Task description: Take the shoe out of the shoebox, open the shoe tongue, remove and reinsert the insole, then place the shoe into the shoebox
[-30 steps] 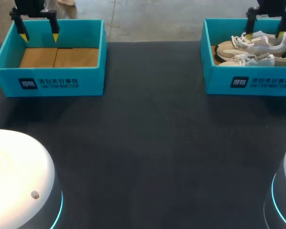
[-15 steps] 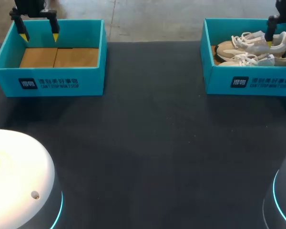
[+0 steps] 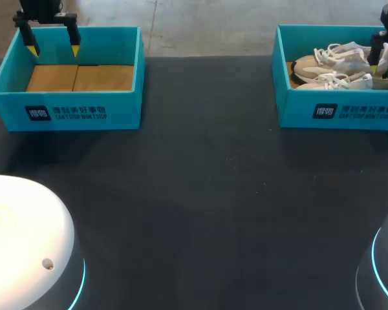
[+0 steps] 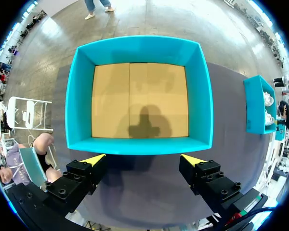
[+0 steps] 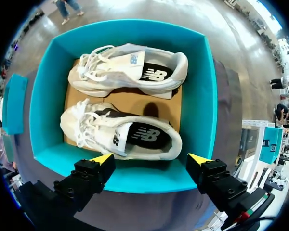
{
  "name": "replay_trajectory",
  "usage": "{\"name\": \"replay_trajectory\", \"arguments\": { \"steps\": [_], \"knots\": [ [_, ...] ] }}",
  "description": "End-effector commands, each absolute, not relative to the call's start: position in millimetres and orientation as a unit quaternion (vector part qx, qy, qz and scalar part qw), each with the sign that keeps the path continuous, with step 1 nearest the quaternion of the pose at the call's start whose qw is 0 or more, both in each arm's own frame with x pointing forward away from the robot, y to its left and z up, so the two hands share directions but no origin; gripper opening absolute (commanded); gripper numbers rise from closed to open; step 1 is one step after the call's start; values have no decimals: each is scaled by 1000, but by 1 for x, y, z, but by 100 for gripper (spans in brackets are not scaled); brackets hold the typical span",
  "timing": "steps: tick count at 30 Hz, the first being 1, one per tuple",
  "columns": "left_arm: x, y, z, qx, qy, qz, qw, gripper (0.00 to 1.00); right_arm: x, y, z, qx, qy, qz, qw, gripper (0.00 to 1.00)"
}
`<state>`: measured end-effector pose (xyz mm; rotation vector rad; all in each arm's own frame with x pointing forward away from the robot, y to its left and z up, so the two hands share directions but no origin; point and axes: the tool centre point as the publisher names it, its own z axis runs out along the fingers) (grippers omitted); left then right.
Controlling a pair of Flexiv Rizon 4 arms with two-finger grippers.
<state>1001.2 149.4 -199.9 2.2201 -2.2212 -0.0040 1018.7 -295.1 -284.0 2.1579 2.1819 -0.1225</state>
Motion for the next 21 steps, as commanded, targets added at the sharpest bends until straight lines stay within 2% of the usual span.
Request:
{"name": "replay_trajectory", "arguments": {
  "steps": [1,5,9,14,21],
  "knots": [
    [1001,150,-200,707,-707,-1,0,100,1023,-301,-292,702,710,-40,32,93],
    [1001,150,-200,707,-707,-1,0,100,1025,-307,-300,702,710,-45,36,87],
    [1001,150,-200,707,-707,-1,0,100,1025,-313,-306,703,709,-39,37,77],
    [1001,150,-200,707,-707,-1,0,100,1028,-317,-316,699,713,-46,40,71],
    [1001,150,-200,707,-707,-1,0,100,1030,-323,-325,697,713,-47,50,71]
  ]
}}
